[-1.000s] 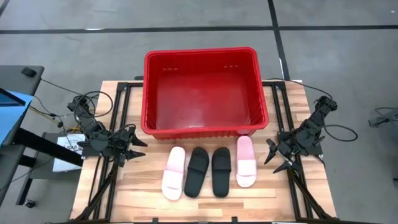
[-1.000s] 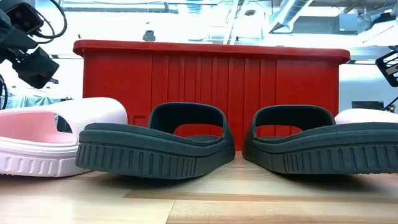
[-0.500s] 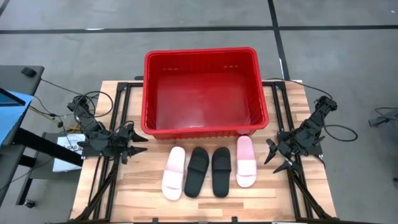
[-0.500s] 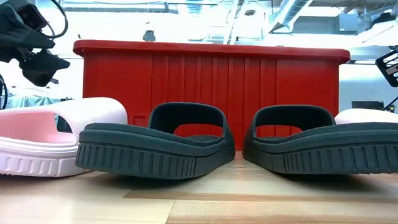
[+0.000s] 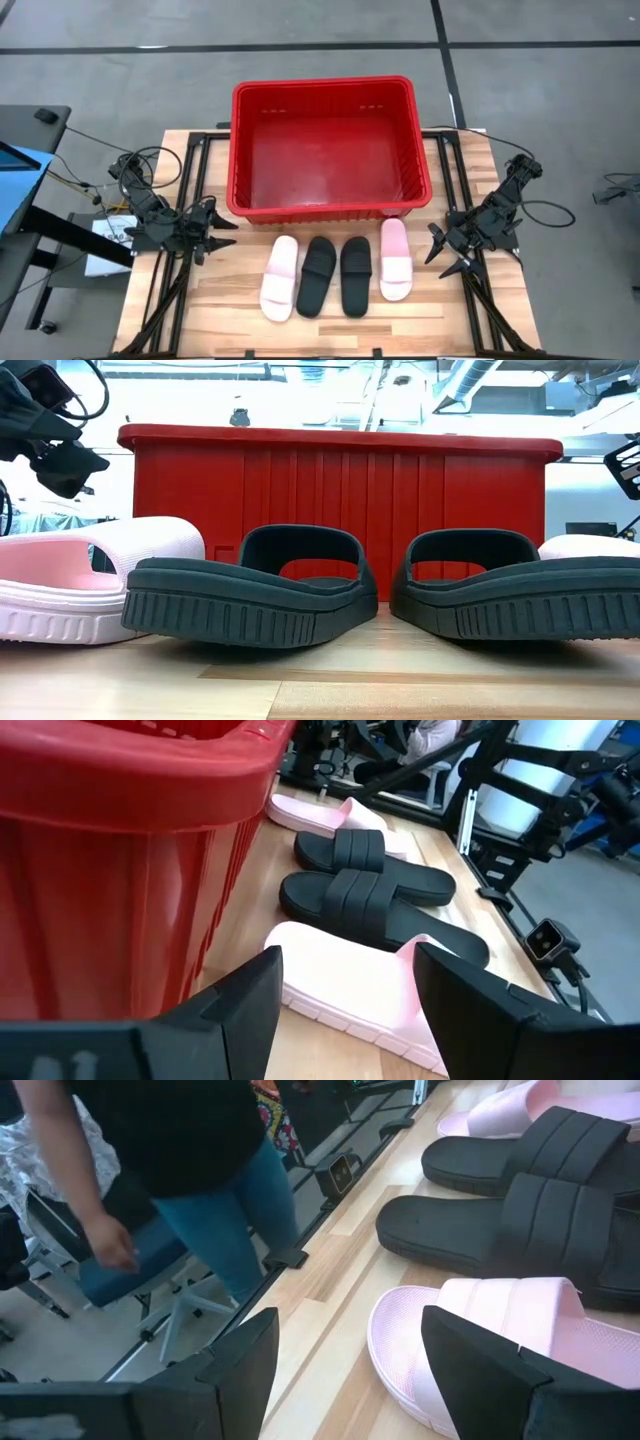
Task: Pick and place slides into bin
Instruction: Put the left pink slipper in the red bin
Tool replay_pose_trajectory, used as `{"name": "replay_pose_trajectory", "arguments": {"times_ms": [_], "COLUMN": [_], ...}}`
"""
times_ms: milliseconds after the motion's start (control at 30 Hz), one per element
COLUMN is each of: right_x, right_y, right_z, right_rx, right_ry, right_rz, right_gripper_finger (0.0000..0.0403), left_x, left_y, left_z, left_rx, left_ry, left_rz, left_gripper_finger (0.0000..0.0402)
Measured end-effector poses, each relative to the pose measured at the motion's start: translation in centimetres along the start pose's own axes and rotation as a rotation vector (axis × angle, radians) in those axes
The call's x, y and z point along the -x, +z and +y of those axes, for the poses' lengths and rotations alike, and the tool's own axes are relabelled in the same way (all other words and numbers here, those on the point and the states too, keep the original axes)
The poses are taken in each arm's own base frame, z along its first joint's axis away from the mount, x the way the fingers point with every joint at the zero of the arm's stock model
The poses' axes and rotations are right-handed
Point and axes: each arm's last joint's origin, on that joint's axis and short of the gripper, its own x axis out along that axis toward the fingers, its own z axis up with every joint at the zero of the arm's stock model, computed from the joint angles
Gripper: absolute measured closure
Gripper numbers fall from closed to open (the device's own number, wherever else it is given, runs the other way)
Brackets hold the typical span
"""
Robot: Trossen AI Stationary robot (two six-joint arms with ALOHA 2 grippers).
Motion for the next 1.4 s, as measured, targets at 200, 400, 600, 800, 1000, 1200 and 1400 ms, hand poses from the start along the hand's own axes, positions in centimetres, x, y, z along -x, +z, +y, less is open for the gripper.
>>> {"name": "replay_pose_trajectory", "arguments": {"times_ms": [200,400,600,800,1000,1200,1400], "right_x": [0.0,0.0,0.0,0.0,0.0,0.0,0.0], "right_y": [0.0,0.0,0.0,0.0,0.0,0.0,0.0], "right_z": [0.0,0.0,0.0,0.0,0.0,0.0,0.0], "right_rx": [0.0,0.0,0.0,0.0,0.0,0.0,0.0], "right_ry": [0.0,0.0,0.0,0.0,0.0,0.0,0.0], "right_rz": [0.0,0.0,0.0,0.0,0.0,0.0,0.001], "right_gripper_finger": [0.0163,0.0163,0.0163,0.0163,0.0163,0.0163,0.0163], "left_x": [0.0,0.0,0.0,0.2,0.0,-0.6,-2.4], "left_y": [0.0,0.0,0.0,0.6,0.4,2.2,5.7], "left_z": [0.0,0.0,-0.1,-1.3,-2.6,-4.3,-7.4], "left_rx": [-0.013,0.021,0.004,0.087,0.057,-0.046,-0.29], "left_ry": [-0.001,-0.01,-0.03,-0.313,-0.537,-0.483,-0.244], "left_rz": [0.0,0.007,0.016,0.076,0.214,0.274,0.281], "left_gripper_finger": [0.0185,0.0185,0.0185,0.0185,0.0185,0.0185,0.0185]}}
